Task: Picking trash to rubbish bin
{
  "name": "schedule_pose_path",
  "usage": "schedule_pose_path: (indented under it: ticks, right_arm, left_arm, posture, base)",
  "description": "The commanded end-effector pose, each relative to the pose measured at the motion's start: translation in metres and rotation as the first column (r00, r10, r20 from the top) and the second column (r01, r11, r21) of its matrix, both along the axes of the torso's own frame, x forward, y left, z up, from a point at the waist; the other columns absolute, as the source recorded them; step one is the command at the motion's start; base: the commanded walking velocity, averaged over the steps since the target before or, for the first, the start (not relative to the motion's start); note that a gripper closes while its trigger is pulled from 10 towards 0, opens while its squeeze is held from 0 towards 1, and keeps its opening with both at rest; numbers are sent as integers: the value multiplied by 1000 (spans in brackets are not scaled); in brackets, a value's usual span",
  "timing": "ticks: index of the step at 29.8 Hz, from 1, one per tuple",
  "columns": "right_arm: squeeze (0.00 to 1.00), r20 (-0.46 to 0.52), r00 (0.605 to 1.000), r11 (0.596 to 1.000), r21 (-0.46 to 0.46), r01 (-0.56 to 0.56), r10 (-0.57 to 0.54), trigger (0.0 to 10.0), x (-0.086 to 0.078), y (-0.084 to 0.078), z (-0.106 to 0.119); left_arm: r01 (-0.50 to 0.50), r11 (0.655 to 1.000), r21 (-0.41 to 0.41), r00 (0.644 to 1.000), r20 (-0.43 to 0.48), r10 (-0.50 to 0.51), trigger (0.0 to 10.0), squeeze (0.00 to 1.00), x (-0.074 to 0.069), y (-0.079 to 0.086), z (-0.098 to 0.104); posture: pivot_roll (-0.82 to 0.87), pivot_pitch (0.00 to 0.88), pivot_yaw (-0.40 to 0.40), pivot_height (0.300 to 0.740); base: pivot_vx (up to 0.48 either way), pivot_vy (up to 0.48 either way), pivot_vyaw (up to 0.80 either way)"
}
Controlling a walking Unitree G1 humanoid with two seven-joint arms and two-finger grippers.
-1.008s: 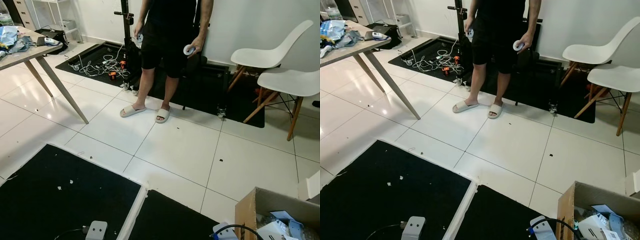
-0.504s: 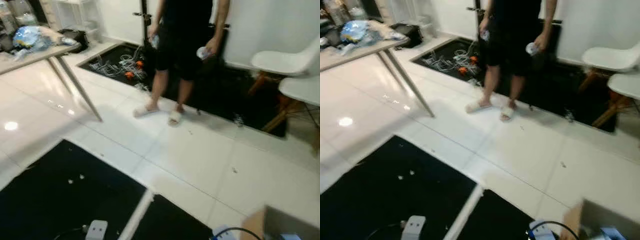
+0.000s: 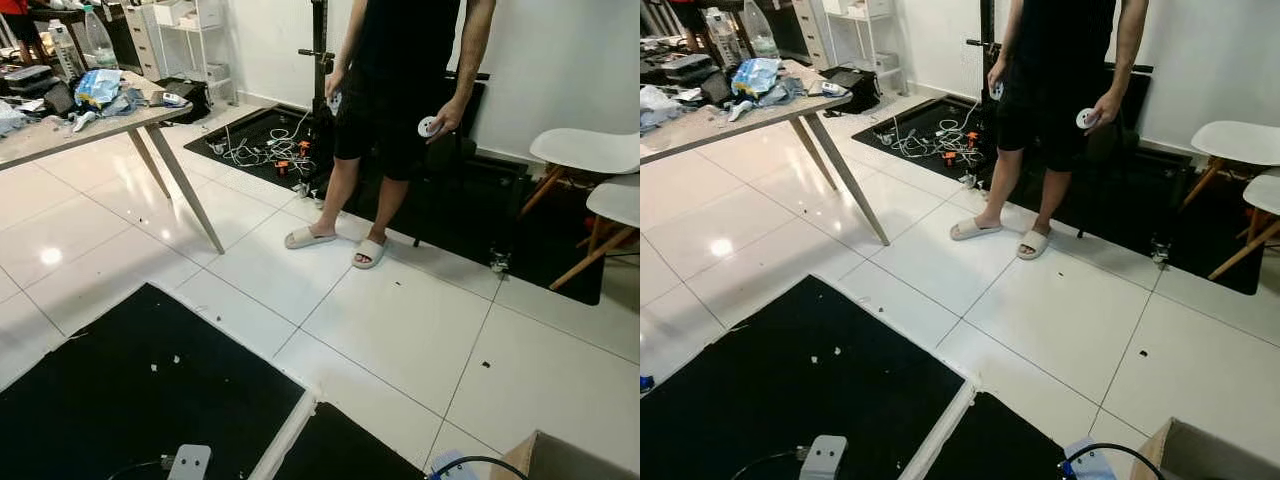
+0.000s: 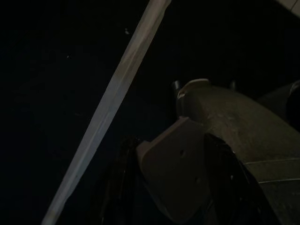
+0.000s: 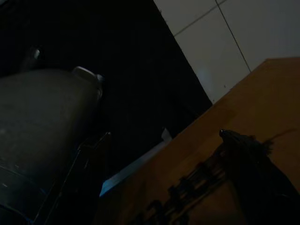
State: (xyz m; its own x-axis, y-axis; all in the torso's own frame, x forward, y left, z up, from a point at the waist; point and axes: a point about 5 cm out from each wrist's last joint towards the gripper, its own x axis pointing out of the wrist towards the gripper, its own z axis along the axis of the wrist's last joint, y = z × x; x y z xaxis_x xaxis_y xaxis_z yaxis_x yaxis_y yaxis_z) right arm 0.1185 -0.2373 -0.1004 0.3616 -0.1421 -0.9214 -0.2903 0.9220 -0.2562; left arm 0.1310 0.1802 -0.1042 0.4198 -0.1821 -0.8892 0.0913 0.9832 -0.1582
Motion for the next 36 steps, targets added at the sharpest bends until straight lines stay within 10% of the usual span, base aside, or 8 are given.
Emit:
schedule_pose_path:
  ticks: [1,36]
  right_arm:
    - [0,-18,1000,1000,-2,14,-14,10000,-5,0,-2]
    - [0,-29,1000,1000,-12,7,-7,10000,-9,-2,-2]
  left_arm:
    - [12,1000,0,1000,-16,-12,10000,0,-3,-2,-1]
    - [14,1000,-21,1000,-2,-14,10000,0,-2,-6,-1]
  posture:
    - [33,0,14,740]
    - [21,1,7,740]
  base:
    - [0,315,0]
    - [0,162,0]
